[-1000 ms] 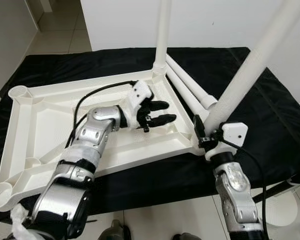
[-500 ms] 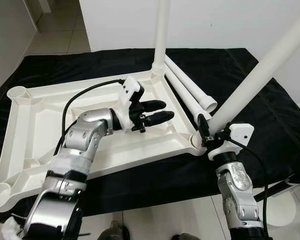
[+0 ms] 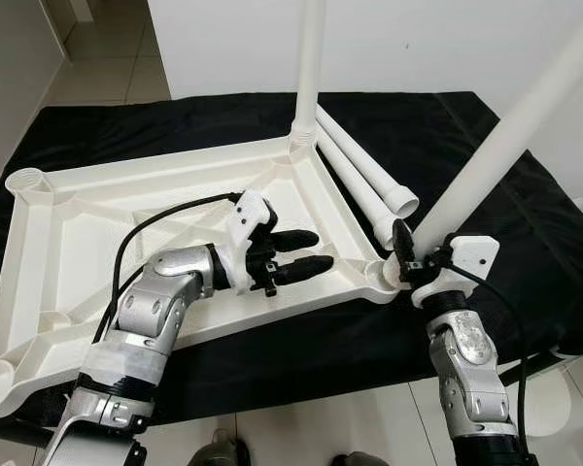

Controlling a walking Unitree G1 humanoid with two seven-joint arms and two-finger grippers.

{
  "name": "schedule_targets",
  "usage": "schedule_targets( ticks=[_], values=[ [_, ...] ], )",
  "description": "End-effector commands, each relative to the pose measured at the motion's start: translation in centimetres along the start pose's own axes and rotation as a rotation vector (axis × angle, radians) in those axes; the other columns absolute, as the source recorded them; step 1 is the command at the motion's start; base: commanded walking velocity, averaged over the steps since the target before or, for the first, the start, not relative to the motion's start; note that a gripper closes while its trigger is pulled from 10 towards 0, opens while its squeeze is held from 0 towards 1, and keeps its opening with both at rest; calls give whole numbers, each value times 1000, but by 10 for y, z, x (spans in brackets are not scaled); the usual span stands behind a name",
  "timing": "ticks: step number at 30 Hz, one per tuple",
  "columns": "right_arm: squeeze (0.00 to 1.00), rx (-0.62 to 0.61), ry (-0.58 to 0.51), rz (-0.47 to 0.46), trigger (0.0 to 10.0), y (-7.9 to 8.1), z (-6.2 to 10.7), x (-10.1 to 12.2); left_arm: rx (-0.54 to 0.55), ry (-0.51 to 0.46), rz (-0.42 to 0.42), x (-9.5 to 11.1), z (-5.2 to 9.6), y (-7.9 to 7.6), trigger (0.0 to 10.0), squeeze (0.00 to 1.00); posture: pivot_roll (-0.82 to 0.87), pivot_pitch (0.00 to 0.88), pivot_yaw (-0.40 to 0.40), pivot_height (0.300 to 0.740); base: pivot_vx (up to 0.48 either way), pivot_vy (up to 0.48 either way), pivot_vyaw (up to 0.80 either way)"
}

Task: Building children table

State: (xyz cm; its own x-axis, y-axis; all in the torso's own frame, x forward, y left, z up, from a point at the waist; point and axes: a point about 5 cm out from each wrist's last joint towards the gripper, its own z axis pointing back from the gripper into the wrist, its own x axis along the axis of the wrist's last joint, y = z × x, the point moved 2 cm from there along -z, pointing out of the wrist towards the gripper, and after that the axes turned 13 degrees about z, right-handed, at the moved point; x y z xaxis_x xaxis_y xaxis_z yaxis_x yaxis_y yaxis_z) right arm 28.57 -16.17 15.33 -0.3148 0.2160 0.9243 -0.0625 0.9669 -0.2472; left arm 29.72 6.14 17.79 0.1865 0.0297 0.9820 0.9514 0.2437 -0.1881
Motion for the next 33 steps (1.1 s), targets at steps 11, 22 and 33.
schedule_targets(
  ticks=[11,22,33],
  values=[
    [0,91,22,67,10000,15,6,-12,-59,72,-69,-7,0,-11,10000,0,-2,24,7,740,0,0,0],
    [0,139,65,91,10000,24,24,-35,-62,96,-89,-9,1,-10,10000,0,8,11,4,740,0,0,0],
    [0,66,131,-21,10000,17,16,-42,-55,92,-95,-7,0,-8,10000,0,9,10,11,740,0,0,0]
  ],
)
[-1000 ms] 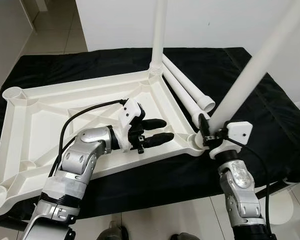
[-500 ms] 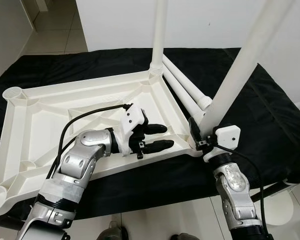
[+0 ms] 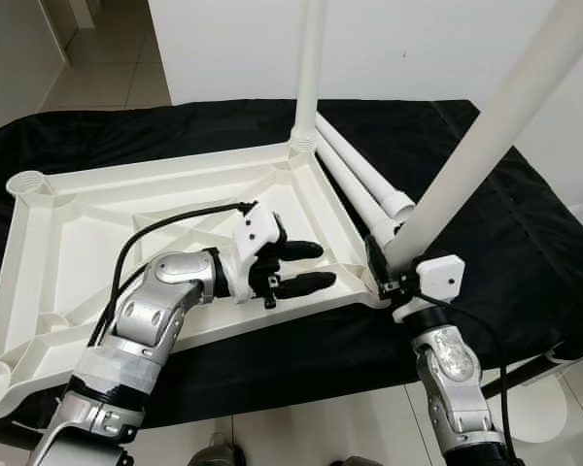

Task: Building children table

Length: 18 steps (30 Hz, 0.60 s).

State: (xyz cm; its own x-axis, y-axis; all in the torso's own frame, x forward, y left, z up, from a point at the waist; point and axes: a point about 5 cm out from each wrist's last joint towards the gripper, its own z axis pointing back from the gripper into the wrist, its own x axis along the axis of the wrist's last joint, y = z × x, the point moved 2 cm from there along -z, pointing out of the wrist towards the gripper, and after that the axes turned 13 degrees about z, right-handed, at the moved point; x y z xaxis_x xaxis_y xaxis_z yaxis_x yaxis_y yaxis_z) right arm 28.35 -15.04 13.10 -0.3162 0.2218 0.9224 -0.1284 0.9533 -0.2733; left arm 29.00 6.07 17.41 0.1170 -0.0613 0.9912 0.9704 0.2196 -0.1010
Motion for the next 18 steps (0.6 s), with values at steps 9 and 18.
schedule_targets(
  ticks=[9,18],
  values=[
    [0,-50,196,-86,10000,-6,1,-29,-29,21,-12,-1,-1,-1,10000,0,13,7,6,740,0,0,0],
    [0,-71,275,-132,10000,-10,-3,-35,-30,22,-9,-2,-2,-2,10000,0,14,0,-1,740,0,0,0]
  ],
)
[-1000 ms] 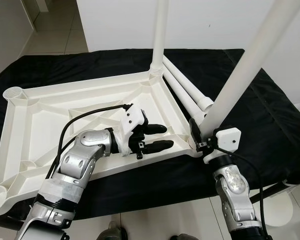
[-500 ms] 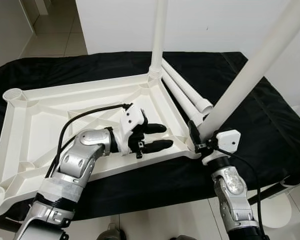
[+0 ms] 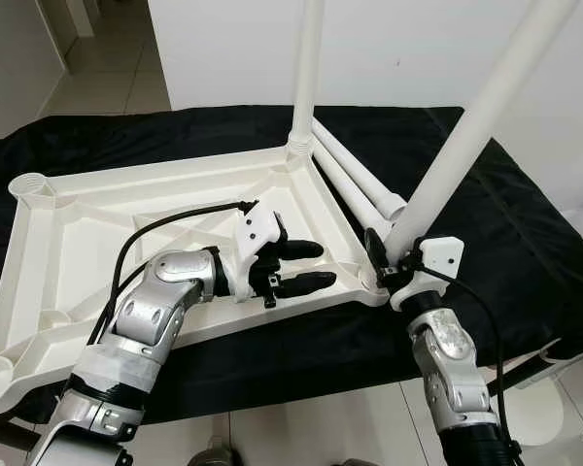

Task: Building children table

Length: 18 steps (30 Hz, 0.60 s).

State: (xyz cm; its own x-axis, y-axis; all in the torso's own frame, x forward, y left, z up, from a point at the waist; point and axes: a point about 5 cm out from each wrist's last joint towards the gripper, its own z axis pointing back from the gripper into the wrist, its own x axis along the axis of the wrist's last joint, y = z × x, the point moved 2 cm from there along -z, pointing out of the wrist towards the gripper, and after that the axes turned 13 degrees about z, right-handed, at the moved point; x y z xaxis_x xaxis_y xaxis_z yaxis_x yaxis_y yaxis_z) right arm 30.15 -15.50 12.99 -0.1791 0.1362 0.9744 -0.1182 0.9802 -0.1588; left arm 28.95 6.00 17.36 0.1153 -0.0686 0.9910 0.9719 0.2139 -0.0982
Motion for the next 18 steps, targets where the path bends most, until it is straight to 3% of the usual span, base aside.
schedule_targets(
  ticks=[1,6,13,18],
  values=[
    [0,-39,145,-20,10000,-7,9,-28,-24,15,-6,-2,-1,-1,10000,0,14,0,-1,740,0,0,0],
    [0,-66,167,-78,10000,-9,8,-28,-23,13,-6,-2,-1,-2,10000,0,13,0,-9,740,0,0,0],
    [0,-70,184,-80,10000,-9,5,-27,-19,10,-5,-2,-1,-2,10000,0,13,0,-10,740,0,0,0],
    [0,-17,200,20,10000,-10,-1,-24,-15,7,-6,-2,-2,-1,10000,0,13,0,-13,740,0,0,0]
  ],
)
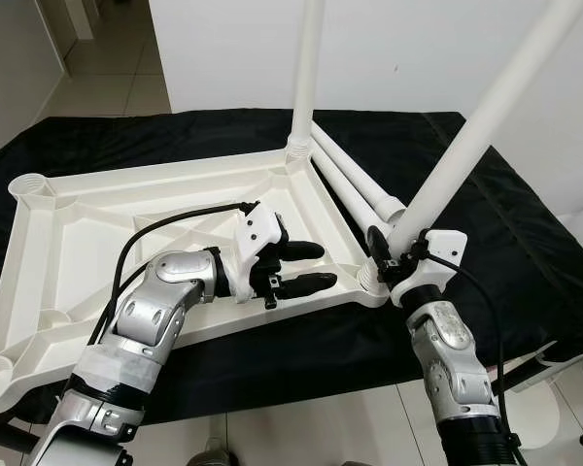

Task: Building children table

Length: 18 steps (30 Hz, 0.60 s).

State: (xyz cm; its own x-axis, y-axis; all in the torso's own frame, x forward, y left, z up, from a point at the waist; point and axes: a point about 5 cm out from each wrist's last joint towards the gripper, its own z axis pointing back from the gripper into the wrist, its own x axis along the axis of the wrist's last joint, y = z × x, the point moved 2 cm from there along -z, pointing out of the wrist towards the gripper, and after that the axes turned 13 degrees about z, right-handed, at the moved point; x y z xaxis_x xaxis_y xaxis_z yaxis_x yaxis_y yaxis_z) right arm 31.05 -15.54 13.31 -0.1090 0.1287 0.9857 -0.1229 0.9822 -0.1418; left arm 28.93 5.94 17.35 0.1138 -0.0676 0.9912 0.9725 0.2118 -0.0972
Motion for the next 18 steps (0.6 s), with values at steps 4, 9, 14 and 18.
schedule_targets(
  ticks=[4,9,14,18],
  values=[
    [0,30,145,152,10000,-7,7,-26,-11,8,-7,-1,-1,0,10000,0,14,0,-13,740,0,0,0],
    [0,84,145,218,10000,-5,12,-28,-6,7,-9,-1,0,1,10000,0,15,0,-15,740,0,0,0],
    [0,150,112,268,10000,0,18,-28,-1,9,-12,-1,1,2,10000,0,12,0,-12,740,0,0,0],
    [0,166,71,280,10000,5,24,-30,1,10,-15,0,1,2,10000,0,12,0,-10,740,0,0,0]
  ],
)
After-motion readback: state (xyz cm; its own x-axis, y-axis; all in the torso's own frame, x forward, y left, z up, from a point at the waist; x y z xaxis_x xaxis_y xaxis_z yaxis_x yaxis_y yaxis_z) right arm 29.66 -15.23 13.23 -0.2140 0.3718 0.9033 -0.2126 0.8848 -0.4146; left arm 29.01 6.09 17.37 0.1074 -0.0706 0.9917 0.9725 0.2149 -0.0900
